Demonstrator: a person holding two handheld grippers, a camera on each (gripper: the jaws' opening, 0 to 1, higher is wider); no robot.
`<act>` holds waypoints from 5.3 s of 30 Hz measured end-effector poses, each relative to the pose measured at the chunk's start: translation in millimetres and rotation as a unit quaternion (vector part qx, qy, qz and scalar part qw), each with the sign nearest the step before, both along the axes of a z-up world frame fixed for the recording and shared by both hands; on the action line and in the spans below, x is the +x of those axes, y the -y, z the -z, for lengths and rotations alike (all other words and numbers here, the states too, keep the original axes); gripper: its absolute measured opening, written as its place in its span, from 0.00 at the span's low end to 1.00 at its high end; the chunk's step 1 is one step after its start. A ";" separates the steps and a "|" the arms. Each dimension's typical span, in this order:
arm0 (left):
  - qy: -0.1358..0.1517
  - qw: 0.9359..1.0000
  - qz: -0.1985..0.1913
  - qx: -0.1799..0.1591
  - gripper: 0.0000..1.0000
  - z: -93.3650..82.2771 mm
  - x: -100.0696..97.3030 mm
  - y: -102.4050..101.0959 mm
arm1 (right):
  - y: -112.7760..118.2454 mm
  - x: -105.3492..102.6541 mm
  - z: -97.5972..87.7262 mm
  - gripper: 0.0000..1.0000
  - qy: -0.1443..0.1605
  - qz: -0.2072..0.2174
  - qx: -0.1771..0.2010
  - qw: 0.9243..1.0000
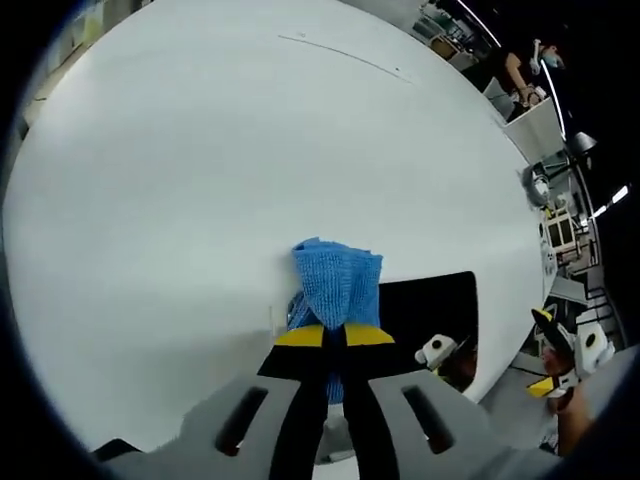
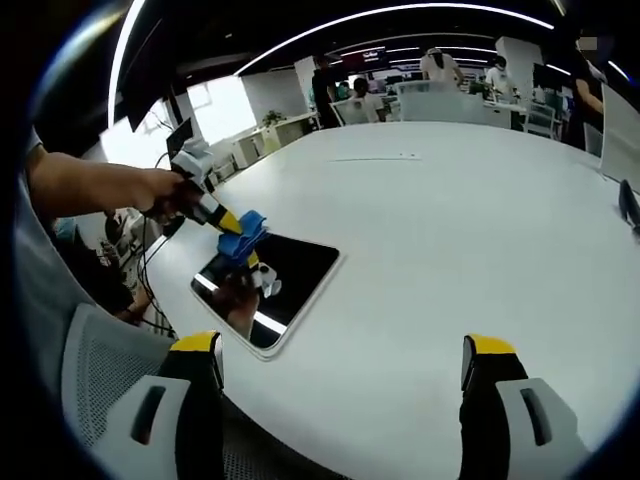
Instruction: Wipe the mirror surface with the cleaning cloth until all visible marks leave the cleaned area.
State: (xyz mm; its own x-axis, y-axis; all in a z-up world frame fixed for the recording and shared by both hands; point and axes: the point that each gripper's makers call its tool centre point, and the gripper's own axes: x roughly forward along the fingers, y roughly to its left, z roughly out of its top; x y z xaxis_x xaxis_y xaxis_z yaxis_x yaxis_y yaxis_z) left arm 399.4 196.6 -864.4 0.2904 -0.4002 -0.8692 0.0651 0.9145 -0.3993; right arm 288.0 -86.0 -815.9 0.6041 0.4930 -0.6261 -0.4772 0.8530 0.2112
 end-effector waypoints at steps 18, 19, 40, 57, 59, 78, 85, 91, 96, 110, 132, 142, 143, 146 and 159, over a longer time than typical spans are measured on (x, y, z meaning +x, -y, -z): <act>-0.001 1.000 0.009 0.004 0.02 0.4 2.7 24.1 | 6.1 -1.7 -5.2 0.98 -0.002 -0.007 0.002 1.000; 0.000 1.000 0.011 0.005 0.02 -0.2 2.6 27.0 | 6.9 -1.6 -5.9 0.98 -0.001 -0.006 0.002 1.000; 0.016 0.999 0.039 -0.002 0.03 0.9 1.3 76.9 | 11.4 -4.8 -11.4 0.98 0.005 -0.004 0.012 1.000; 0.022 0.999 0.028 0.008 0.03 0.5 3.9 106.1 | 13.1 -3.2 -14.3 0.98 0.009 -0.011 0.024 1.000; 0.018 0.999 0.026 0.013 0.03 0.6 4.0 107.2 | 12.6 -3.7 -13.8 0.98 0.009 -0.011 0.025 1.000; 0.024 0.999 0.023 0.006 0.03 1.1 10.9 147.5 | 9.7 -0.1 -19.8 0.98 0.018 -0.016 0.027 0.999; 0.012 1.000 0.016 0.000 0.03 1.3 11.0 165.4 | 7.9 -2.2 -19.6 0.98 0.018 -0.019 0.030 0.999; 0.011 1.000 0.009 -0.012 0.03 2.5 8.1 175.1 | 9.0 -3.1 -19.9 0.98 0.016 -0.017 0.028 0.999; 0.003 1.000 -0.001 -0.027 0.03 2.9 8.6 172.9 | 10.4 -2.2 -19.3 0.98 0.015 -0.013 0.028 0.999; 0.026 0.999 0.002 -0.038 0.02 0.8 -5.7 173.7 | 3.8 -3.9 -18.9 0.98 0.014 -0.021 0.026 0.999; 0.028 0.999 0.000 -0.039 0.02 1.3 -31.4 172.7 | 7.7 -2.4 -16.6 0.97 0.024 -0.024 0.006 0.999; 0.026 0.999 -0.010 -0.046 0.02 1.5 -32.2 171.3 | 6.9 -3.1 -16.3 0.97 0.022 -0.028 -0.001 0.999; 0.026 0.999 -0.011 -0.045 0.02 1.4 -32.4 171.2 | 7.4 -2.7 -17.0 0.97 0.021 -0.024 0.002 0.999; 0.022 0.999 -0.010 -0.041 0.02 1.8 -34.9 171.3 | 8.6 -0.8 -19.9 0.98 0.015 -0.003 0.030 0.999; 0.039 0.999 -0.007 -0.031 0.02 1.1 -44.2 169.4 | 8.3 -4.1 -18.7 0.98 0.013 -0.003 0.034 0.999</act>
